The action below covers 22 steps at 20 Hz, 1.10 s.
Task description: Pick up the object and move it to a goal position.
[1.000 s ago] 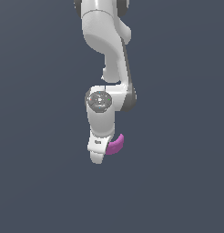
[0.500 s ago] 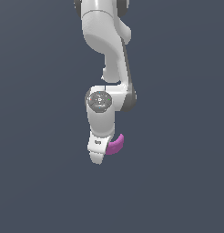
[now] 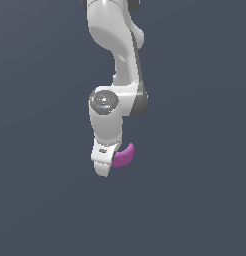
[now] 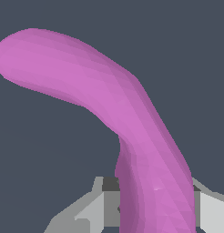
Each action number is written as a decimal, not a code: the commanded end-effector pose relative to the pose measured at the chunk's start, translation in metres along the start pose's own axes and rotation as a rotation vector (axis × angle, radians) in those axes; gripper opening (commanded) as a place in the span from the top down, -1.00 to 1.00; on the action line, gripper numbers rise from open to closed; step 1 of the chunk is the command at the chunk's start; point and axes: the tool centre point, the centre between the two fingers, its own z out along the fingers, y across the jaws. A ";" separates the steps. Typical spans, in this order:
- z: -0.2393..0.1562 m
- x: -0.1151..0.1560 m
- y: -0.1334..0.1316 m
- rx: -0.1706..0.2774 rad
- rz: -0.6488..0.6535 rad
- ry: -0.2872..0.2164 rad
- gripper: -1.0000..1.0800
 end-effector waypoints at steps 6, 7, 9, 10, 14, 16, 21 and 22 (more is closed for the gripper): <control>-0.065 -0.027 -0.001 -0.002 0.000 0.000 1.00; -0.076 -0.031 -0.002 -0.002 0.000 0.000 1.00; -0.098 -0.040 -0.002 -0.002 -0.001 0.001 1.00; -0.110 -0.045 -0.002 -0.002 -0.001 0.001 1.00; -0.154 -0.063 -0.003 -0.002 -0.001 0.001 1.00; -0.175 -0.071 -0.003 -0.002 -0.001 0.001 1.00; -0.219 -0.090 -0.002 -0.002 -0.001 0.002 1.00; -0.226 -0.092 -0.002 -0.002 -0.001 0.002 1.00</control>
